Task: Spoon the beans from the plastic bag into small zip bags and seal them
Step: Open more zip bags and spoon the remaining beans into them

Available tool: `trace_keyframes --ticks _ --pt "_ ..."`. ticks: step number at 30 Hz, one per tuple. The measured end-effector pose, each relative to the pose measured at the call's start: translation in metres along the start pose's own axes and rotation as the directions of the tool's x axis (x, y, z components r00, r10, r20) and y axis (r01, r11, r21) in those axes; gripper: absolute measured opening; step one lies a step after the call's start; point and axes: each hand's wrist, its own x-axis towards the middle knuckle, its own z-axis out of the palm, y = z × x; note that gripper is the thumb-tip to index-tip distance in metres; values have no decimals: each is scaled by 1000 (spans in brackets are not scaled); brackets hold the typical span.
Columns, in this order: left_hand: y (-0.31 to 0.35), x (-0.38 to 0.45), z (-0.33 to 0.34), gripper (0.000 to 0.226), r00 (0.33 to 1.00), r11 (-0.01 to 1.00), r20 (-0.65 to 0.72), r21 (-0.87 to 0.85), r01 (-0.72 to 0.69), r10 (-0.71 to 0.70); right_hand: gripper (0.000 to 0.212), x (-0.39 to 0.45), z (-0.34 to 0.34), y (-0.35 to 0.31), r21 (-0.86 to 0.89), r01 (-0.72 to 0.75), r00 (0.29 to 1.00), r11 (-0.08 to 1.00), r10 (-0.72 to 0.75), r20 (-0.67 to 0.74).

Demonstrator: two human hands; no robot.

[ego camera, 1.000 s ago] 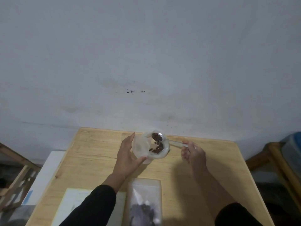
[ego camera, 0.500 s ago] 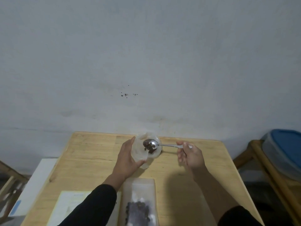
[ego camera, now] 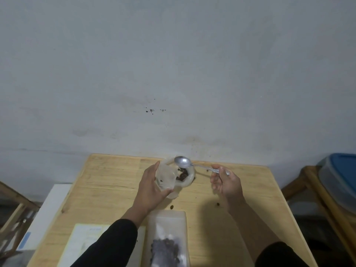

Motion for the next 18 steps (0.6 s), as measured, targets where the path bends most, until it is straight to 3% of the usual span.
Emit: trace_keyframes --ticks 2,6,11,15,18 --pt "-4 -1 -1 102 1000 1000 -8 -12 10 -10 27 5 2 9 -67 4 999 998 -7 -51" --pt "-13 -1 -2 99 999 1000 -38 2 18 -18 29 16 8 29 -383 47 988 922 -98 -116" --pt "-17 2 -3 100 996 997 -43 18 79 -78 42 23 14 48 -668 219 960 711 -280 18" --pt "-17 4 1 99 994 994 -30 20 109 -109 46 19 14 65 -644 281 937 711 -347 26" --pt "-19 6 5 97 993 993 -24 22 119 -118 22 12 17 67 -520 115 974 847 -199 -109"
